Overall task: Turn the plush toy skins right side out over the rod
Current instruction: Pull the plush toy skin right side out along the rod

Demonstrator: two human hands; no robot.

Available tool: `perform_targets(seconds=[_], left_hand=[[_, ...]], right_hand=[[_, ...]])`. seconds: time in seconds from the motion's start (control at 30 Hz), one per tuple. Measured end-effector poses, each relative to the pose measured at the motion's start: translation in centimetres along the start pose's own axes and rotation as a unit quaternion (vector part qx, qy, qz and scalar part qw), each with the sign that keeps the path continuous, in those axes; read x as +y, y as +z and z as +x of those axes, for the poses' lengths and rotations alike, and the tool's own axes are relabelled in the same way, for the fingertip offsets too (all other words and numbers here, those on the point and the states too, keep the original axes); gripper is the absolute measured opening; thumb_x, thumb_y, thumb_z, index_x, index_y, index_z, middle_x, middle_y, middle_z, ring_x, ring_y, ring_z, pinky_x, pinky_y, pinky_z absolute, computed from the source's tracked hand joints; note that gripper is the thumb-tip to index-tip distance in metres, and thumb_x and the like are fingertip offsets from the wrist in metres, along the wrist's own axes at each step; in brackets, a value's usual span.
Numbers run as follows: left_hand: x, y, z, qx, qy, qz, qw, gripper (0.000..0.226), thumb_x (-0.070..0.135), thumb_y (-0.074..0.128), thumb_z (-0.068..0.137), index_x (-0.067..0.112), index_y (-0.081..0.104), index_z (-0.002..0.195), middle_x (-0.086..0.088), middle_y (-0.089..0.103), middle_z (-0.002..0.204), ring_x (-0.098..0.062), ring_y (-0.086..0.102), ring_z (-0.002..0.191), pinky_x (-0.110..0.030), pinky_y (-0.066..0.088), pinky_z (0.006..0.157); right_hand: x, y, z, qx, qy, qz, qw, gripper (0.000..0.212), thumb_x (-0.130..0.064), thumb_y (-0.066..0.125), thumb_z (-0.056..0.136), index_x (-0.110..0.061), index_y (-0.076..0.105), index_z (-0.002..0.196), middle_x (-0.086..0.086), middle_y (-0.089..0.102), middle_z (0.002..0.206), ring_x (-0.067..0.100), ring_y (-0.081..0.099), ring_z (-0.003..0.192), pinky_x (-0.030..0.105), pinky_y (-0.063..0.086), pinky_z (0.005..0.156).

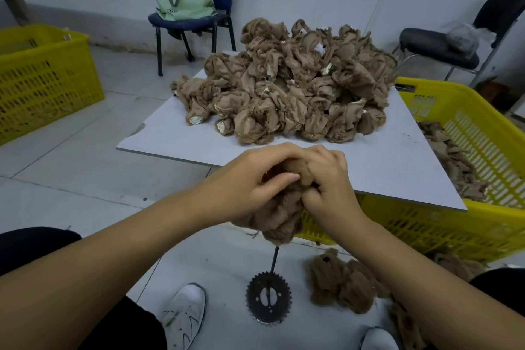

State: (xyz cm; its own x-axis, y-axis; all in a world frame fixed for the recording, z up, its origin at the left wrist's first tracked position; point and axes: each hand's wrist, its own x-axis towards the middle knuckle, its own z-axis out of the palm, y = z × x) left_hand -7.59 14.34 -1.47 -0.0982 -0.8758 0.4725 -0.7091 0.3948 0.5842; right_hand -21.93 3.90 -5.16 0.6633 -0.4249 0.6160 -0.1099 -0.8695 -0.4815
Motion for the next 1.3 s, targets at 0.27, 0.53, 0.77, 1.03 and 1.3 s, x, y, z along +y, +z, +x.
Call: perform_targets(seconds=[0.27,0.53,0.77,1.03,1.3], left_hand=[[0.3,0.1,0.0,0.045,0.095,0.069,0.992,0.025,0.002,0.064,0.095,0.004,0.064,0.12,0.007,0.064,0.11,-0.005,0.061,0.098,-0.023,0.05,0.087],[0.6,-1.1,0.6,-0.032,0.057,0.092,0.994,0.012,0.017,0.064,0.097,0.006,0.059,0.101,0.002,0.061,0.081,-0.009,0.053,0.068,-0.034,0.045,0.06],[0.8,-1.6,0.3,-0.049,-0.002,0.044,0.998,0.011,0.017,0.061,0.098,0.012,0.054,0.105,-0.003,0.059,0.083,-0.019,0.058,0.071,-0.043,0.047,0.063],[1.1,-2.4,-0.3,-0.074,-0.011,0.057,0.996,0.028,0.009,0.047,0.094,0.03,0.044,0.112,-0.005,0.06,0.097,-0.027,0.059,0.085,-0.049,0.048,0.074],[1.8,-2.1,0.2,-0.045,0.034,0.141,0.988,0.027,0.018,0.046,0.094,0.03,0.039,0.117,-0.011,0.066,0.095,-0.03,0.065,0.084,-0.051,0.05,0.067]], right_hand=[[-0.4,-0.7,0.6,0.01,-0.026,0.023,0.999,0.049,0.007,0.046,0.055,-0.003,0.071,0.096,-0.007,0.065,0.098,0.022,0.055,0.096,0.043,0.036,0.086],[-0.1,1.6,-0.3,-0.019,0.071,0.155,0.985,0.018,0.003,0.044,0.069,-0.002,0.057,0.08,0.01,0.06,0.08,0.033,0.054,0.086,0.056,0.043,0.076],[-0.1,1.2,-0.7,-0.013,0.089,0.245,0.965,0.047,0.015,0.051,0.082,-0.029,0.07,0.084,-0.009,0.067,0.085,0.024,0.06,0.088,0.052,0.049,0.076],[-1.2,-0.2,0.2,-0.005,0.069,0.265,0.962,0.057,0.013,0.053,0.076,-0.043,0.064,0.074,-0.017,0.066,0.077,0.016,0.058,0.081,0.035,0.045,0.073],[-1.6,-0.9,1.2,-0.023,0.067,0.317,0.946,0.061,0.015,0.048,0.069,-0.044,0.066,0.066,-0.015,0.062,0.069,0.005,0.053,0.068,0.019,0.042,0.064]])
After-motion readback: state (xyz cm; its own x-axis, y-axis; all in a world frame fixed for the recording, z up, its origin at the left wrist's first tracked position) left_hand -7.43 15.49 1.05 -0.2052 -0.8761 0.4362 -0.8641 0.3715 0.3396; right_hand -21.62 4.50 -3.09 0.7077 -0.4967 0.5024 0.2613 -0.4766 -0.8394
